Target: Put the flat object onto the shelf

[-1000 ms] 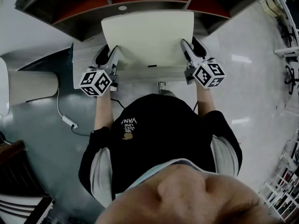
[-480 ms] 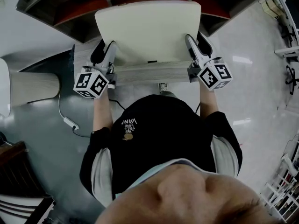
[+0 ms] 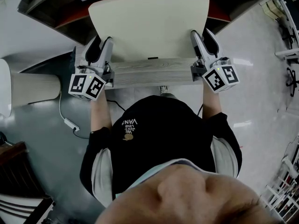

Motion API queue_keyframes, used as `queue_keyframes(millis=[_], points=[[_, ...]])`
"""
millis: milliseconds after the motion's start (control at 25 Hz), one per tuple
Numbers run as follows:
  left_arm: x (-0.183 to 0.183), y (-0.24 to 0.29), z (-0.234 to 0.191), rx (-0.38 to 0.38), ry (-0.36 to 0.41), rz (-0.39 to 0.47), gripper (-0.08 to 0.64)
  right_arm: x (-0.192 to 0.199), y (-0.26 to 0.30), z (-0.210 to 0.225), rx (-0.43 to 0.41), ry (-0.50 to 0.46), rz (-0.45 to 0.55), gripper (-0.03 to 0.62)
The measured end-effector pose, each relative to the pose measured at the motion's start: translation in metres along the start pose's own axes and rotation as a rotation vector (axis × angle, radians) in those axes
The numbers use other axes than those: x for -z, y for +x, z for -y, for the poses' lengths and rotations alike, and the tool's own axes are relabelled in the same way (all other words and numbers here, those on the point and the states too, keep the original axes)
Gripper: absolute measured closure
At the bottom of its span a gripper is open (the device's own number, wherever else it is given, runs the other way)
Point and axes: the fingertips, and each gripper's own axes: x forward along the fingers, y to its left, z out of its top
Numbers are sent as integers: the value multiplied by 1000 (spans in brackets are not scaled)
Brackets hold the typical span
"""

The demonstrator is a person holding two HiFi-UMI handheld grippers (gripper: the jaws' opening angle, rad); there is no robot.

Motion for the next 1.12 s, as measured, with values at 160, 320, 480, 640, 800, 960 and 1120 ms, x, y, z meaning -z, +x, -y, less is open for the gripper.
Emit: queue_keyframes(millis=[160,320,480,640,800,960,1120], points=[[-18,4,5,2,20,33,382,-17,3,-1,-10,-17,24,414],[-33,6,7,5,40,60,383,-29,5,-5,-19,-34,42,416],[-46,9,9,10,60,83,383,-46,8,-8,-35,-66,64,417],[-63,14,14,13,89,105,385,-64,10,-10,-47,-93,88,419],[-80,18,17,18,124,124,385,-77,14,-12,-60,-112,109,420],[-93,22,19,21,149,139,385,-88,17,-12,-67,-122,126,420],[-108,27,20,27,164,159,387,-103,23,-13,-76,-137,147,422]])
